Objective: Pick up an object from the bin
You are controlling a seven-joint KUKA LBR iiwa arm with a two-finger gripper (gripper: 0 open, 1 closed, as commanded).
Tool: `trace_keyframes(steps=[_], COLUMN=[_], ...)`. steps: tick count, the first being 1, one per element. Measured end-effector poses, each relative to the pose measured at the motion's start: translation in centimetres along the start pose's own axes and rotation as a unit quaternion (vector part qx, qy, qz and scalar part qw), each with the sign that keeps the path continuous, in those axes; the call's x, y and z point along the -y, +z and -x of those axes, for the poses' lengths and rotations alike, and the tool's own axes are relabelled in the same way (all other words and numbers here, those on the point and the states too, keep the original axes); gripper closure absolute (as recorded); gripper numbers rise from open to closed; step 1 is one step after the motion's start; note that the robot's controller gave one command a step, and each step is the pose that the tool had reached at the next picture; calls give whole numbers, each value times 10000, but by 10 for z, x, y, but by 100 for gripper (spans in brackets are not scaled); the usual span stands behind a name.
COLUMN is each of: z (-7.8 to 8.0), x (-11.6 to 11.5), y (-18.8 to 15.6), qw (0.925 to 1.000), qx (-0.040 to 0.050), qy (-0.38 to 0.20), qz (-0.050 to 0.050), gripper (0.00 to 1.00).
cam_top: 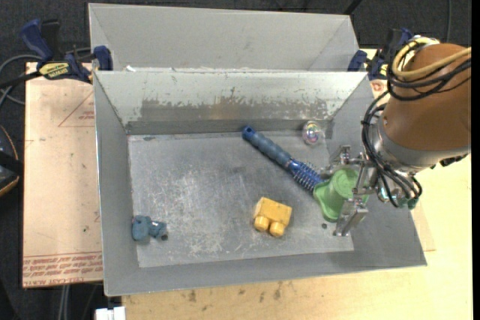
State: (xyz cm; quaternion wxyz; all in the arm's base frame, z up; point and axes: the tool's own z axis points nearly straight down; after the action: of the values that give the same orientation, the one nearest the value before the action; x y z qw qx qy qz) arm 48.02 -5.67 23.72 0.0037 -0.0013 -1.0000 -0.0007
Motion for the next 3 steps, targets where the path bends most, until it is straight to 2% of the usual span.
trace_keyframes(steps=[1, 2, 3], z=[30, 41, 41], x=[-79, -91, -91], y=[141, 156, 155], qw=[9950, 7200, 7207], qx=[48, 136, 136], qy=[-994, -6938, -6930], qz=[4, -97, -91], gripper=[0, 0, 100])
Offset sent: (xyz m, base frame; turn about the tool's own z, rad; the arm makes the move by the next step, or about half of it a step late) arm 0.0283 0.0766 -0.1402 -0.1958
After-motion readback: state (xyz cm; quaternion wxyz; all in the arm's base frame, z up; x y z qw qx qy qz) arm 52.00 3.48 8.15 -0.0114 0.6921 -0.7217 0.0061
